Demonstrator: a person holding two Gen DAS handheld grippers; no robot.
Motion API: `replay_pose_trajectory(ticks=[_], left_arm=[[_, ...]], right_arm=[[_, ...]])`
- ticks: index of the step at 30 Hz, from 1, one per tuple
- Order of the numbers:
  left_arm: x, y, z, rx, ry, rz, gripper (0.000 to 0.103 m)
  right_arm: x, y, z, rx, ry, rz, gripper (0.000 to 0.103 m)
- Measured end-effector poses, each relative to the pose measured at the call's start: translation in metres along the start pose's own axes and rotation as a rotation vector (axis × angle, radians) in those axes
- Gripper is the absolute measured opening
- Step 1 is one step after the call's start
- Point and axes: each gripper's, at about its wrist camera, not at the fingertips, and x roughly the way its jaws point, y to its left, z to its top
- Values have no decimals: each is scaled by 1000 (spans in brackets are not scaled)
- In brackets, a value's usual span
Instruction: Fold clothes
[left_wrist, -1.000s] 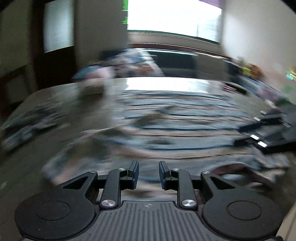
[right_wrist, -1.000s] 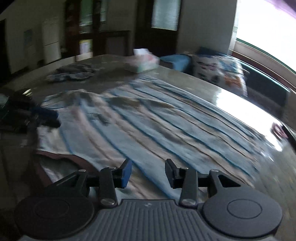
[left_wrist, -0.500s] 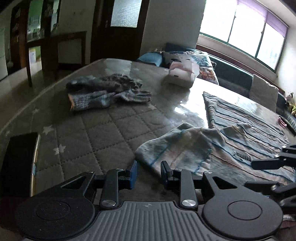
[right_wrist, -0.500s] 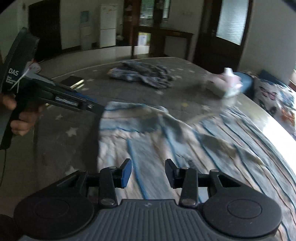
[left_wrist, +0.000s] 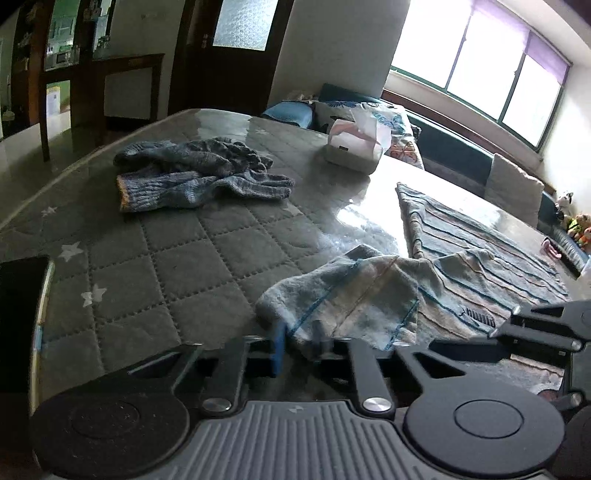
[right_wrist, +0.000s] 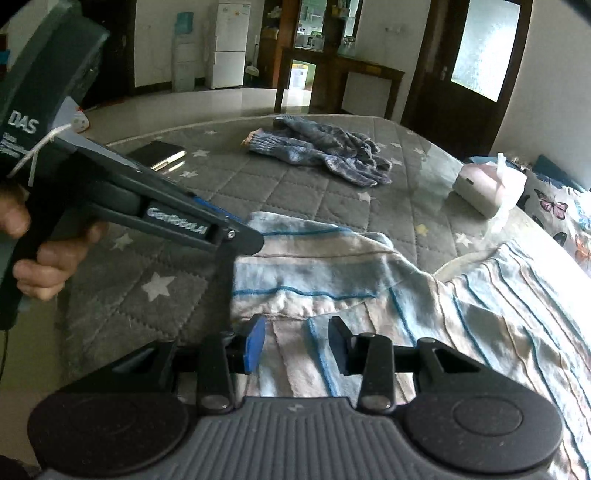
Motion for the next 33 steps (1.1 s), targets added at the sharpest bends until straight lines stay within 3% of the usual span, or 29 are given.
replay_pose_trajectory(ticks=[2,10,18,22,28,33], left_arm=[[-1,-1,1,1,-17,-2,3],[-31,-26,11,90,-157,-108,1],[-58,-82,0,347,-246,-326,1],[-55,-110,-16,517,-200,-405,1],[-43,-127,-40,671,-78,-473,2],[-45,-121,-40,674,-30,-501,4]], right_arm=[[-1,1,-2,-6,-4,-3,37],[-20,-13,-7,43,-24,-13,37],[-68,-53,-30,131,-50,-130,37],[-86,-74,-43,190,-55,-178,37],[-96,-90,-61,258,-45,-195,37],[-97,-93,-63,270,-56,-180,37]])
